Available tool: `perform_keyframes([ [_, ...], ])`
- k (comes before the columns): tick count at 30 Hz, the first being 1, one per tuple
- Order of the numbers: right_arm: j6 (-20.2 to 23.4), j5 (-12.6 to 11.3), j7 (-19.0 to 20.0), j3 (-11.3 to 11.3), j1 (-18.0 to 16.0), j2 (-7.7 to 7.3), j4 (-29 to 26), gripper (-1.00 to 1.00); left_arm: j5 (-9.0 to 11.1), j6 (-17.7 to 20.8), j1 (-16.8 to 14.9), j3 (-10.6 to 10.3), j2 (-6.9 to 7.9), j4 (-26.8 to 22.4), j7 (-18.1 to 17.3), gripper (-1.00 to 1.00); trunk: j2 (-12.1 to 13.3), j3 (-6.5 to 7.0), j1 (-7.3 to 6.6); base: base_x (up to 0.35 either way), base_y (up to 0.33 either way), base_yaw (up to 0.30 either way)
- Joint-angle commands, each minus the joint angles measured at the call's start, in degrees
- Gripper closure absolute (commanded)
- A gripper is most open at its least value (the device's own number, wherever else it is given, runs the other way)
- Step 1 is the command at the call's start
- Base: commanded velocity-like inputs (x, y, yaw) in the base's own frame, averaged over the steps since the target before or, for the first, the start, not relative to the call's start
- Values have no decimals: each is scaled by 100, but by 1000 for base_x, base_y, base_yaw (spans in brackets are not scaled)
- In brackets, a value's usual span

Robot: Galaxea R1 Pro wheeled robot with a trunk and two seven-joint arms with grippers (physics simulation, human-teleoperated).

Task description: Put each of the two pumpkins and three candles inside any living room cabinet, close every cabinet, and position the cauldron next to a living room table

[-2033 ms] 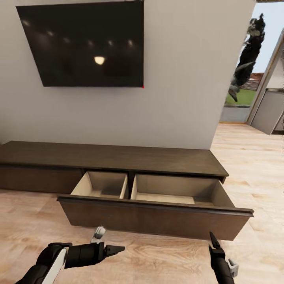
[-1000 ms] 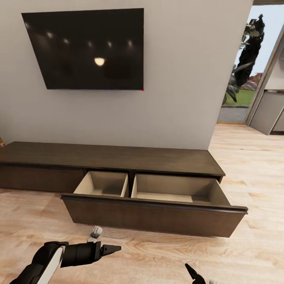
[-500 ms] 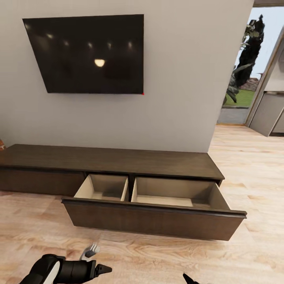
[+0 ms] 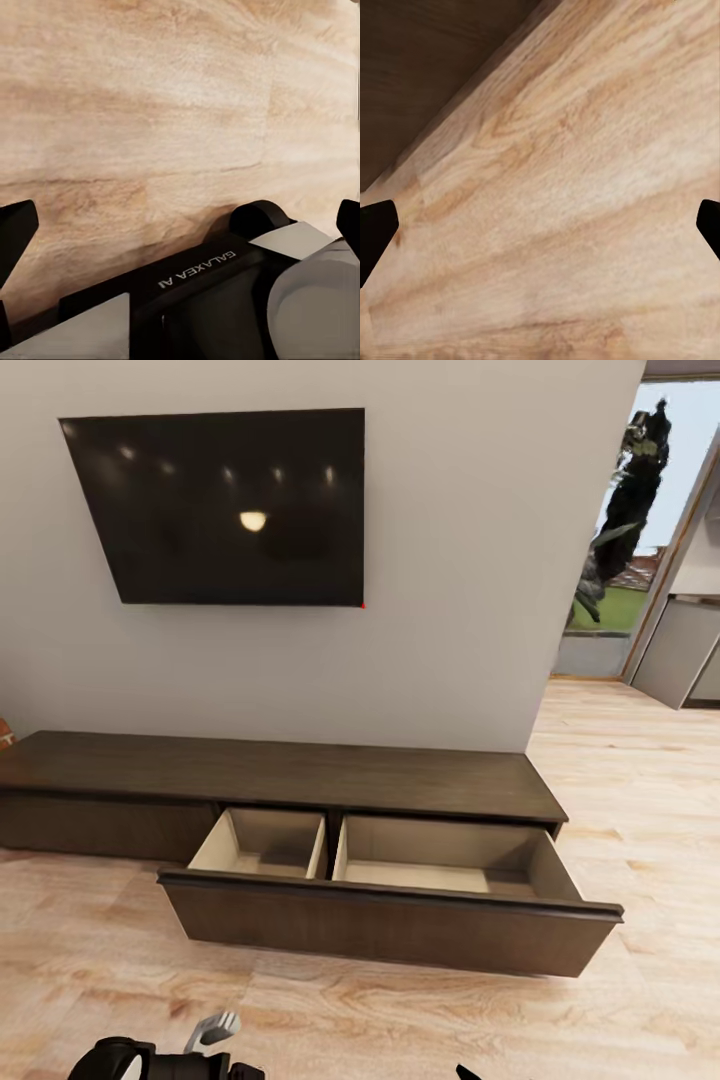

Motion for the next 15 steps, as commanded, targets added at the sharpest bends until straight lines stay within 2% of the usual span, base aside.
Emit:
perform_keyframes([
  [1,-18,-45,24,48,-4,-2,6,-100,27,64,-3,-11,5,30,-30,-100,-2,-5,0,50,0,0],
  [3,-17,-39,16,50,-4,-2,6,-100,23,127,-1,-14,5,84,-80,-100,-2,-5,0,99,0,0],
  [7,-50,-26,-2,52,-4,-1,6,-100,-85,-4,23,-24,-62,213,-61,-100,-2,-5,0,247,-60,0],
  [12,-66,-20,-6,53,-4,-2,-1,-100,-99,-166,24,-19,-82,373,-70,-100,-2,-5,0,285,-148,0],
  [15,-63,-19,-6,53,-4,-2,-6,-100,-93,-264,24,-24,-81,470,-90,-100,-2,-5,0,106,-72,0],
])
